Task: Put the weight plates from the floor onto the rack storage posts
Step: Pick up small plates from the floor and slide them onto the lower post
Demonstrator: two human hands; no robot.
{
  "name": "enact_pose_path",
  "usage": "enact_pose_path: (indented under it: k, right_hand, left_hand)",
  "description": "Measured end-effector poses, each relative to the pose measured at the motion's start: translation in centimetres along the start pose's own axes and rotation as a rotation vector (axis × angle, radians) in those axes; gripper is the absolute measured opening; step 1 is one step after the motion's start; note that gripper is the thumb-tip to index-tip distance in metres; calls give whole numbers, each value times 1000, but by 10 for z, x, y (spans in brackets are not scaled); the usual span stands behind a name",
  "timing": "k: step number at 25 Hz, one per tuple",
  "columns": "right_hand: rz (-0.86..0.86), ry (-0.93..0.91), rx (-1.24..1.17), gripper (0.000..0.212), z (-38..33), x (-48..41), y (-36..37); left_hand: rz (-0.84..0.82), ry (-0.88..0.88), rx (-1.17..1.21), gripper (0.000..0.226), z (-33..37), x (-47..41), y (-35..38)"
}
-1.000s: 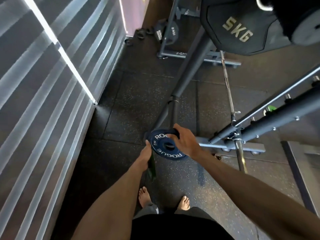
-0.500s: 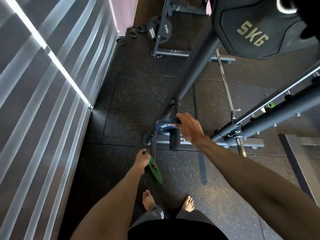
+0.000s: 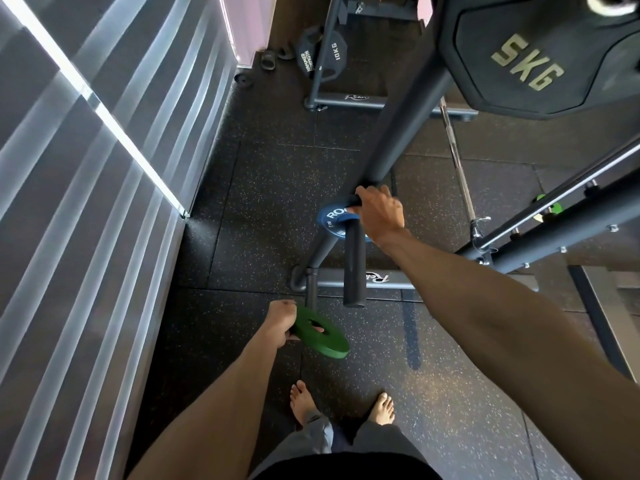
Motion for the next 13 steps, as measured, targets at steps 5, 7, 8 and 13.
enact_pose_path:
  k: [5,7,8,13]
  right_hand:
    - [144,257,-175,46,27,47,17]
    - [41,330,-194,56,46,93,44]
    - [-43,307,-176,63,53,118,60]
    - [-464,19,-365,47,53,208,115]
  left_hand:
    - [-62,-34,-3,25,5,1,2]
    - [-117,-58,49,23,10,6,10]
    - [-152,-71,77,23,12,9,15]
    - [-293,-134,141,26,14,18,39]
Point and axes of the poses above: each hand's wrist, its own x-axis away from the middle knuckle, its own y-axis out of the palm, z = x × y, the point moved 5 cm from there along -x, towards the middle knuckle, and after that the axes turned 4 degrees about -z, right-handed, at the moved point
